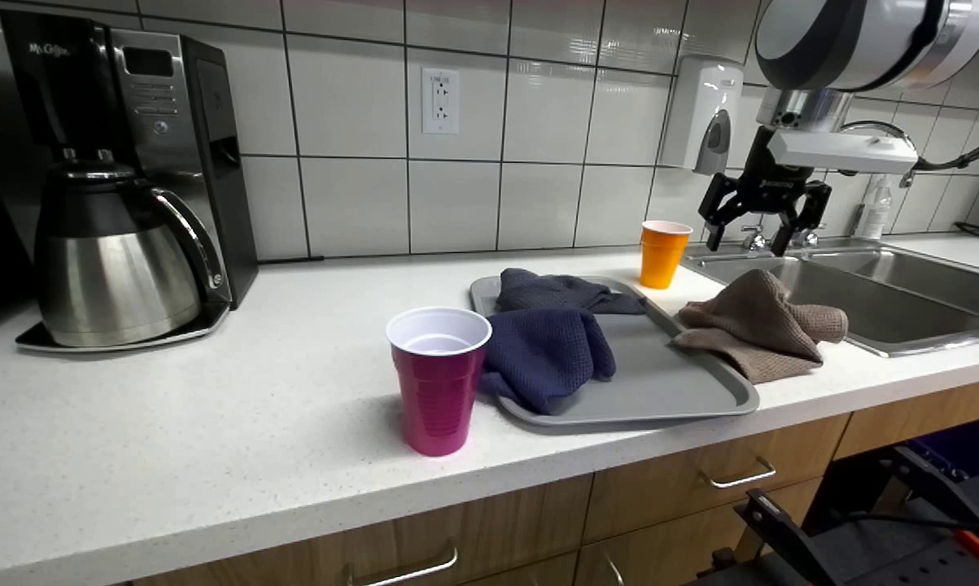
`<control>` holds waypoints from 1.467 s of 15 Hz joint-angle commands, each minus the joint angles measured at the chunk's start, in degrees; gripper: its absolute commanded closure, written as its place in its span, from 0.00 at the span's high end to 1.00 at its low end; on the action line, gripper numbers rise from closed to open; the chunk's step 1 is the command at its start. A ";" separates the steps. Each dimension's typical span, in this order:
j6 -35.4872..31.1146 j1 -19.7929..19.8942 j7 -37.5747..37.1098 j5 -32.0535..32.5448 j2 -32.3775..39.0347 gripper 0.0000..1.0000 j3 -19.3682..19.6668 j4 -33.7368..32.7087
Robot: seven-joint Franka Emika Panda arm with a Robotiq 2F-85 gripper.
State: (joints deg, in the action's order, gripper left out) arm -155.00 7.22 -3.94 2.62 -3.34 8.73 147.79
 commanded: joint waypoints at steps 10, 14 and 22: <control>1.34 -5.41 -1.78 -1.53 -2.78 1.00 -6.49 -0.01; 1.73 -7.10 -3.08 -1.45 -3.49 1.00 -8.49 0.11; 2.61 -10.27 -5.85 -1.35 -4.48 1.00 -12.34 0.19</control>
State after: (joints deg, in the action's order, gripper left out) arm -154.50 -2.33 -7.73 1.53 -5.93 -1.97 147.77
